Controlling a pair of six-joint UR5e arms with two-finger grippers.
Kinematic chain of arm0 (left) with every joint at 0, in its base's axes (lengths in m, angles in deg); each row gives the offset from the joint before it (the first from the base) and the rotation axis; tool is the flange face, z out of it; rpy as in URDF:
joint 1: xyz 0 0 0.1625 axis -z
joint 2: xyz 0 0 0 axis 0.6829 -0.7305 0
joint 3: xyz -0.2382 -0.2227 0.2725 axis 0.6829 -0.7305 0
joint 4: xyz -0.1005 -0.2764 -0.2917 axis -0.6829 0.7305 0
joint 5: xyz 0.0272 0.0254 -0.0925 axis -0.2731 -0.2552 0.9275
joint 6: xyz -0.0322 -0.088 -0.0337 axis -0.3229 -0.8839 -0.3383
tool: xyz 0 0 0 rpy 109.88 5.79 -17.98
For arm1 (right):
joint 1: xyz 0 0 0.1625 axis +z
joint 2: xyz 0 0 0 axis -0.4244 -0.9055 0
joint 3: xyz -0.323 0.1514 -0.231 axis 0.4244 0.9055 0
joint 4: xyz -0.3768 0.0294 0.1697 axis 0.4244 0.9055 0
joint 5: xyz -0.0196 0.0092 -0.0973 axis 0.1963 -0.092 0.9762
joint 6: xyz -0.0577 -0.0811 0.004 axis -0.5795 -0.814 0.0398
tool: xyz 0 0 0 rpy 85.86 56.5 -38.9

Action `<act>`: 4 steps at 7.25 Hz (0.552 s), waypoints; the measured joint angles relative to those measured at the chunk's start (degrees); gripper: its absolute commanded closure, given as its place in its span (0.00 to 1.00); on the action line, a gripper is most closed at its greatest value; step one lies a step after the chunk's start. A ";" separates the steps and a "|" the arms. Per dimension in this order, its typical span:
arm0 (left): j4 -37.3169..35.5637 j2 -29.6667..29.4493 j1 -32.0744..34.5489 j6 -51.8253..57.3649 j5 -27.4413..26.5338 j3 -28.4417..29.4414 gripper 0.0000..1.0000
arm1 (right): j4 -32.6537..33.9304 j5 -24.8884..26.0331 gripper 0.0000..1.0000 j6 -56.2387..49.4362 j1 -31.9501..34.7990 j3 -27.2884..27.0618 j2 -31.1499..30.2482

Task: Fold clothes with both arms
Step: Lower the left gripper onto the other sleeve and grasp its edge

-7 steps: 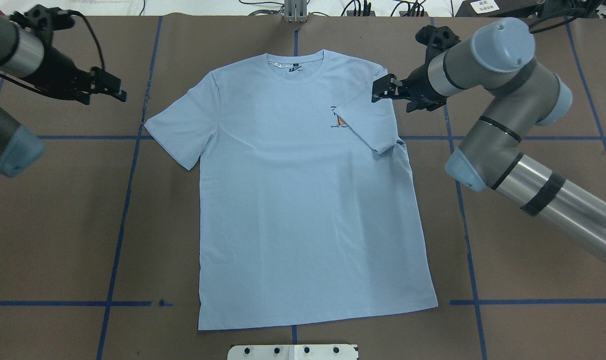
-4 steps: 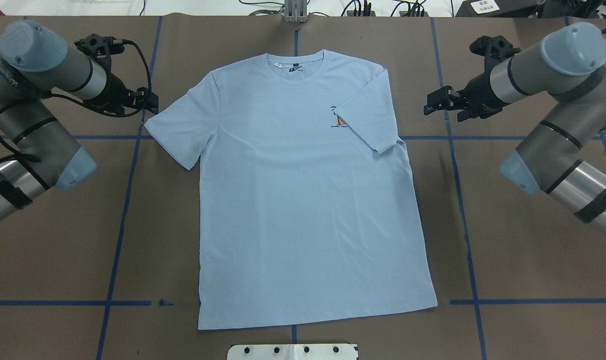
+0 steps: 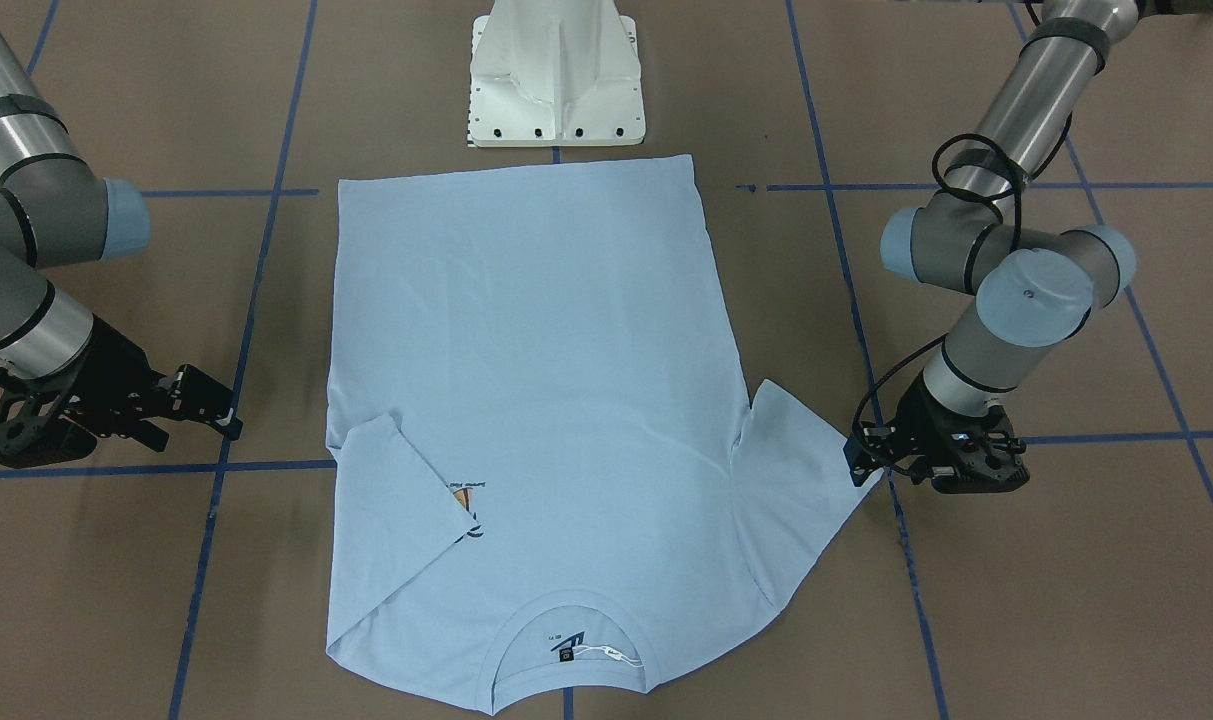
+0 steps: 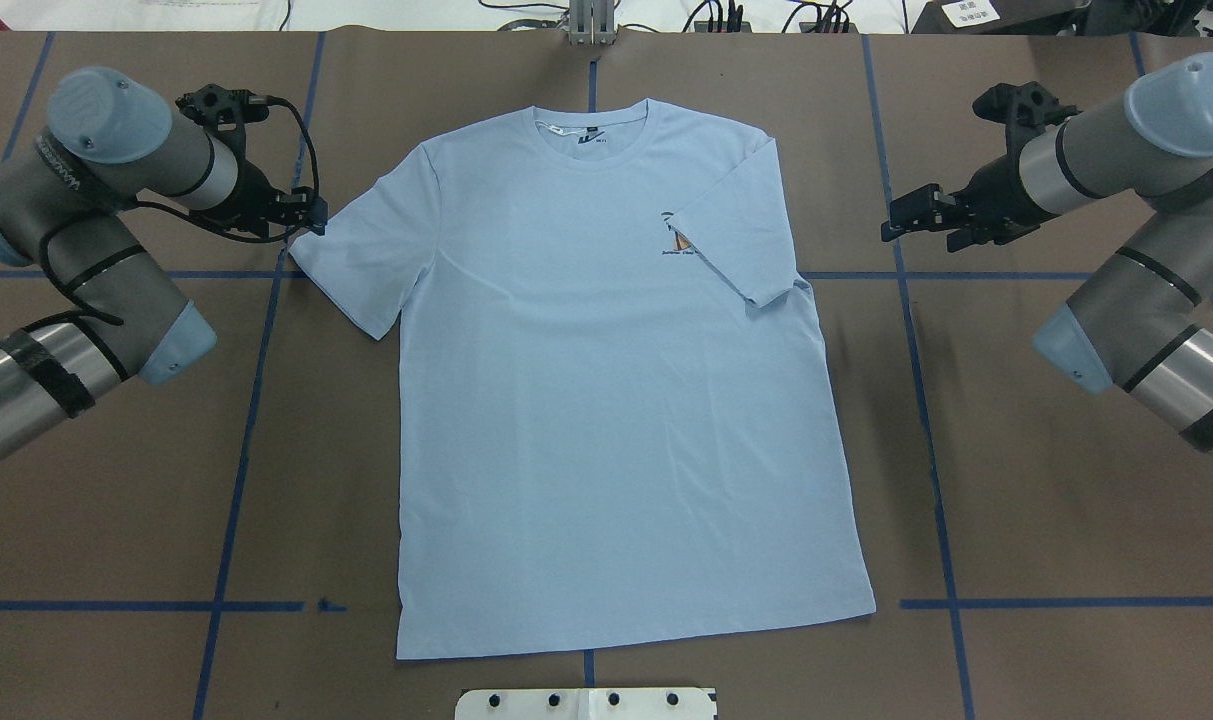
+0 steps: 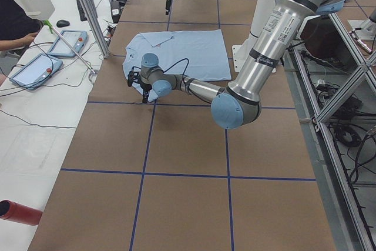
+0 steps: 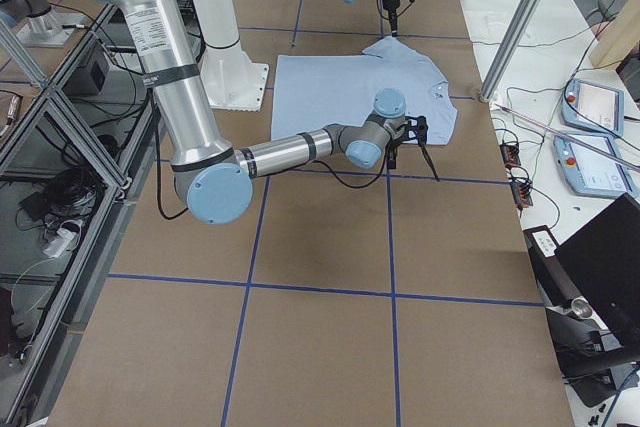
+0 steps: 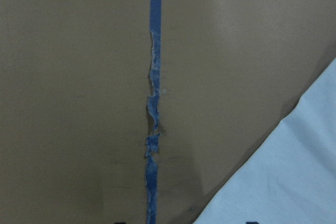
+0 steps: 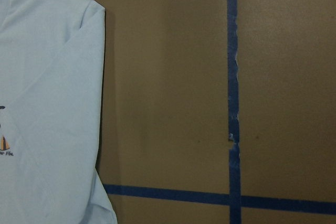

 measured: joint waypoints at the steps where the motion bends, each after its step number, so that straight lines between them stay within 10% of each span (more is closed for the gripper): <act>1: 0.08 -0.08 -0.30 0.05 0.02 0.16 0.41 | -0.01 0.00 0.00 -0.18 0.00 0.04 0.08; 2: 0.11 -0.18 -0.47 0.09 0.05 0.20 0.59 | -0.04 -0.01 0.00 -0.21 0.00 0.04 0.15; 4: 0.09 -0.29 -0.80 0.15 0.12 0.29 0.59 | -0.07 -0.01 0.00 -0.20 0.01 0.04 0.20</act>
